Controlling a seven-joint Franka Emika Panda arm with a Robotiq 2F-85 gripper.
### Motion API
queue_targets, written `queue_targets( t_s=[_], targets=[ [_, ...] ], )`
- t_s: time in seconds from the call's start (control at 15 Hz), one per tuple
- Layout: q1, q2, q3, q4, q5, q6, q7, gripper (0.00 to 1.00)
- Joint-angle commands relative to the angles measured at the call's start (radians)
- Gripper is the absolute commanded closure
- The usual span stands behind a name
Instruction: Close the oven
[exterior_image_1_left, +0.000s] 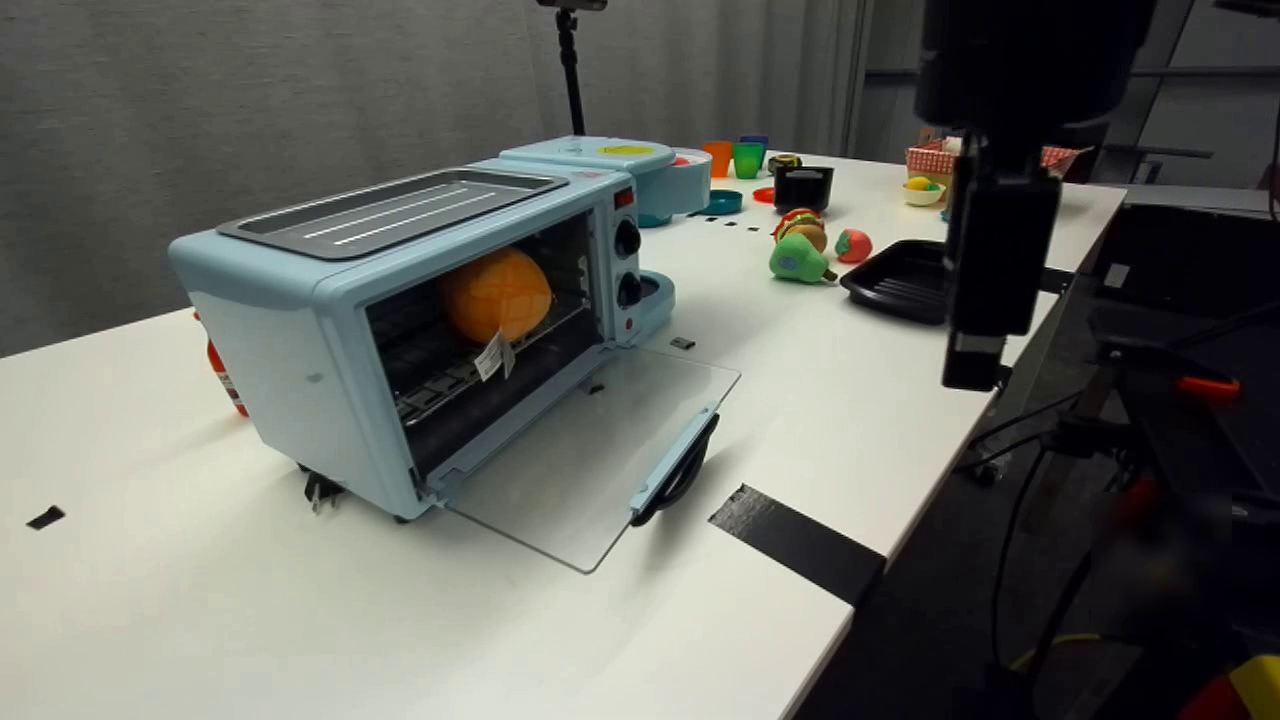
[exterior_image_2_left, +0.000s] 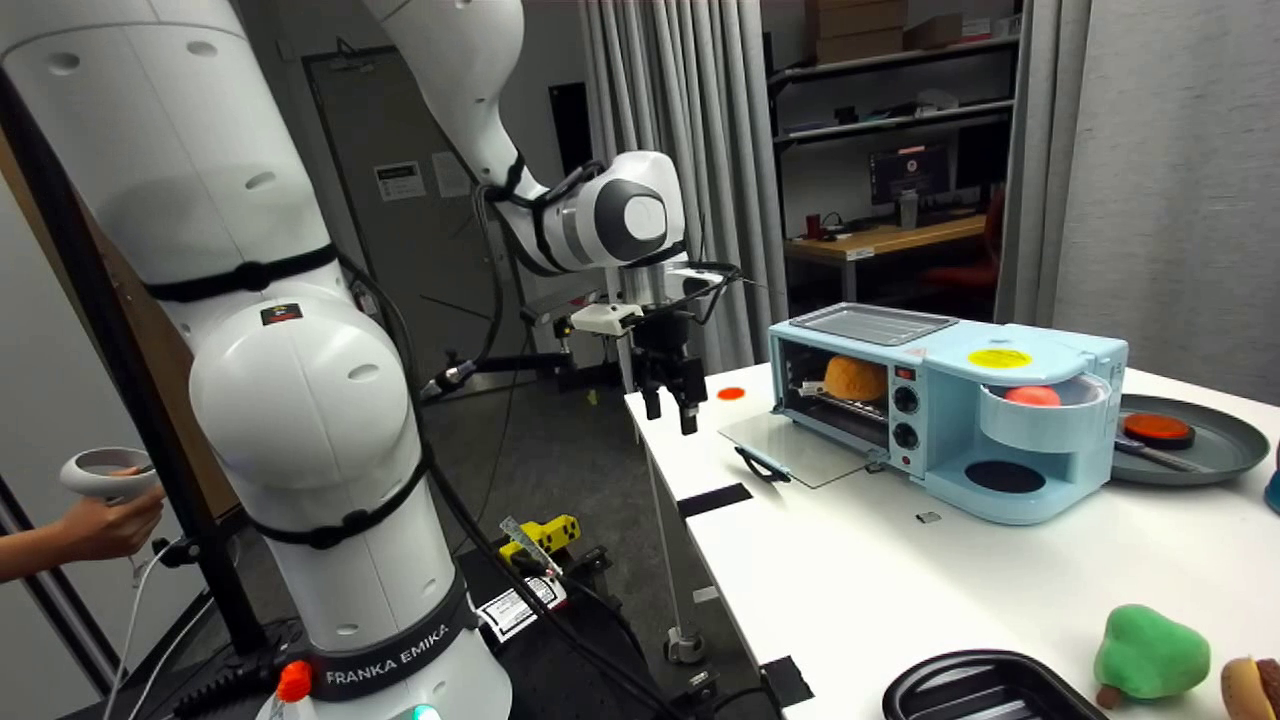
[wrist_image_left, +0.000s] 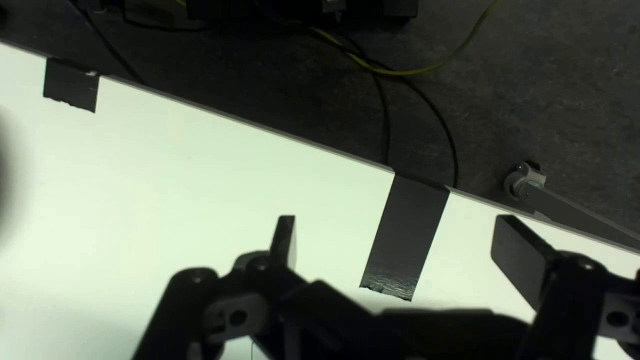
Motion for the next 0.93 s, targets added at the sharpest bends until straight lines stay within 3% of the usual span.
queue_targets(
  t_s=[0.0, 0.87],
  targets=[
    [0.005, 0.128, -0.037, 0.103, -0.071, 0.02, 0.011, 0.0],
    [0.031, 0.125, -0.064, 0.098, -0.039, 0.005, -0.004, 0.0]
  ],
)
